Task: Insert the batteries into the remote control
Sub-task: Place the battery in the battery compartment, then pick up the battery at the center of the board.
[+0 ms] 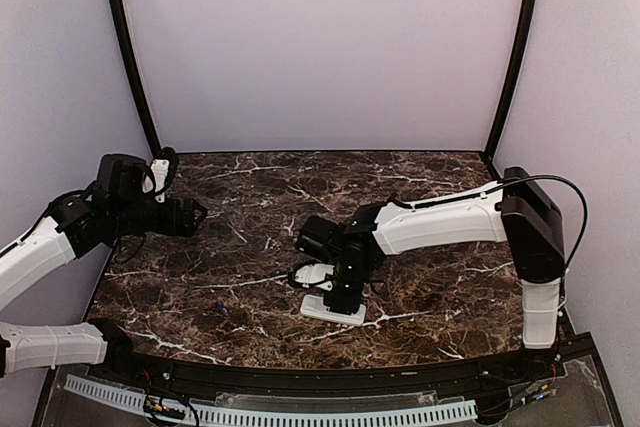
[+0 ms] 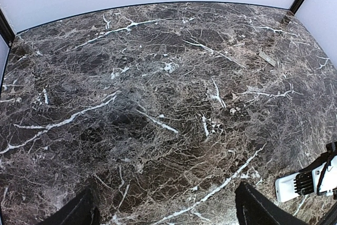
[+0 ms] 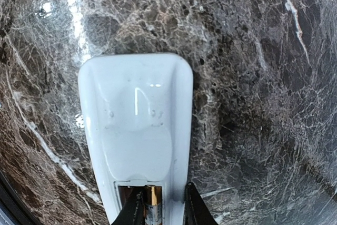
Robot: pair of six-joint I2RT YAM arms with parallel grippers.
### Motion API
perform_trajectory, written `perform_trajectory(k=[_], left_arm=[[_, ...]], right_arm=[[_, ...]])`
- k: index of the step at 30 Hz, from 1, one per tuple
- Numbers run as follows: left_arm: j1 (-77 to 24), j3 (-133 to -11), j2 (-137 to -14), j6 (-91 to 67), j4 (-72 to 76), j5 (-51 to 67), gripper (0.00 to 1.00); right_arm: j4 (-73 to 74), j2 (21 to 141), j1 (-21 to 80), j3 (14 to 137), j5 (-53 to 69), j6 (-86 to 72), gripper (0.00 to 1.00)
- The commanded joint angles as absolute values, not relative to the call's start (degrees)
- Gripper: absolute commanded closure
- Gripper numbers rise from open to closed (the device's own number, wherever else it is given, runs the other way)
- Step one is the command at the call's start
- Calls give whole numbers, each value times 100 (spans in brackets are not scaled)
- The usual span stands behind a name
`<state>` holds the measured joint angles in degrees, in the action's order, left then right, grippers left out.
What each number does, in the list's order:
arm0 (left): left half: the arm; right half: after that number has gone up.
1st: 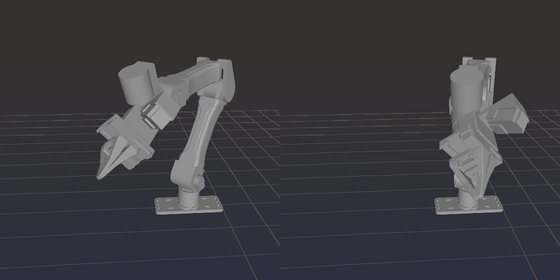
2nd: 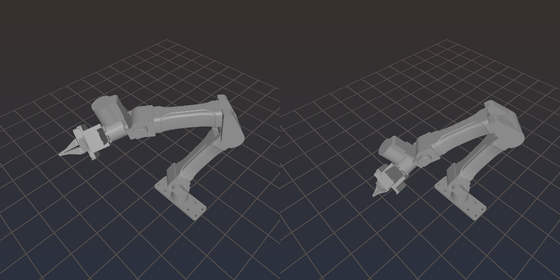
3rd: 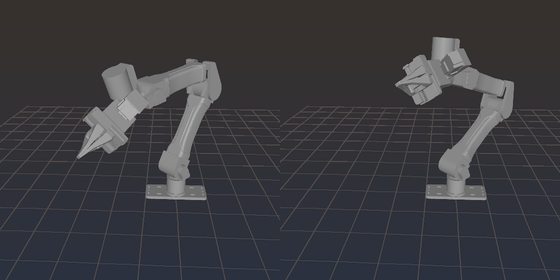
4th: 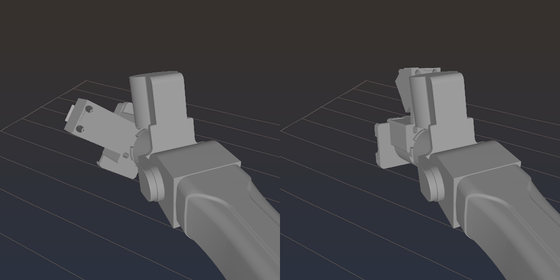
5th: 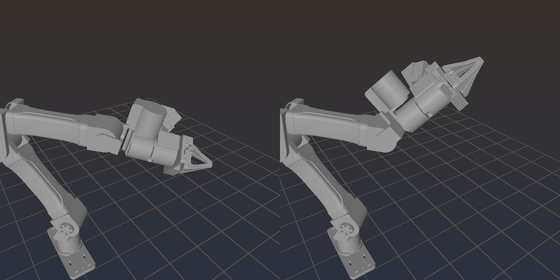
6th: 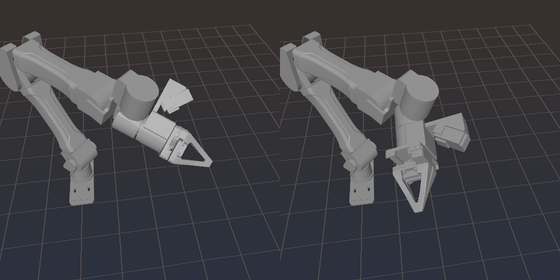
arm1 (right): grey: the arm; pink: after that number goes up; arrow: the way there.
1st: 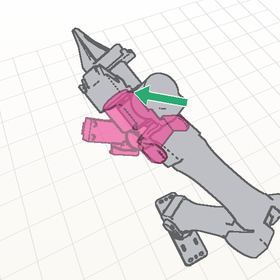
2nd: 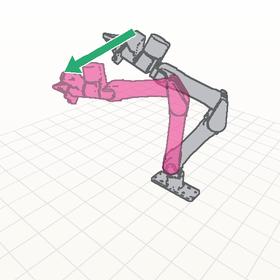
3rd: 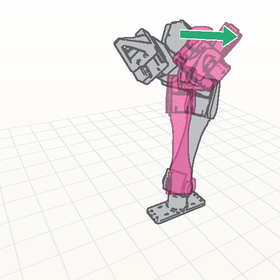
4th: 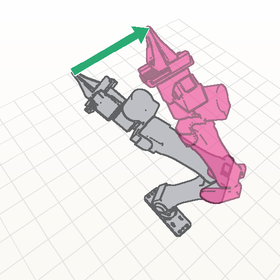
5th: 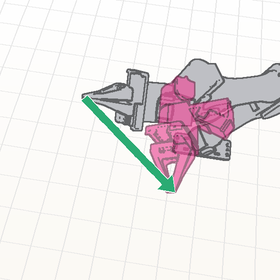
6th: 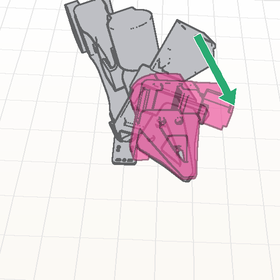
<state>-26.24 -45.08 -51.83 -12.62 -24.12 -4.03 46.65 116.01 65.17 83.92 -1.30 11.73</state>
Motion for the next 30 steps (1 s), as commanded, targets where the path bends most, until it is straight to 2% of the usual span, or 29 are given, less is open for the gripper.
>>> perform_trajectory(k=[1,19,22,23,24,25,30], left_arm=[[-2593,-4525,-5106,-1222,-2406,-449,12],[-2593,-4513,-5090,-1250,-2395,-474,12],[-2586,-4475,-5055,-1291,-2364,-537,12],[-2580,-4470,-5037,-1309,-2340,-556,12],[-2573,-4460,-5032,-1318,-2330,-564,12],[-2553,-4457,-5028,-1329,-2318,-583,12],[-2392,-4451,-5057,-1321,-2271,-630,12]], right_arm=[[4774,11574,6536,8365,-139,1125,76],[5322,11308,6537,9422,-28,1090,57],[4792,11474,6539,9810,298,711,54],[4519,11569,6562,9946,424,487,49],[4242,11677,6618,10058,498,253,38],[3883,11771,6692,10130,489,66,32],[2141,12394,7033,10356,271,-668,29]])
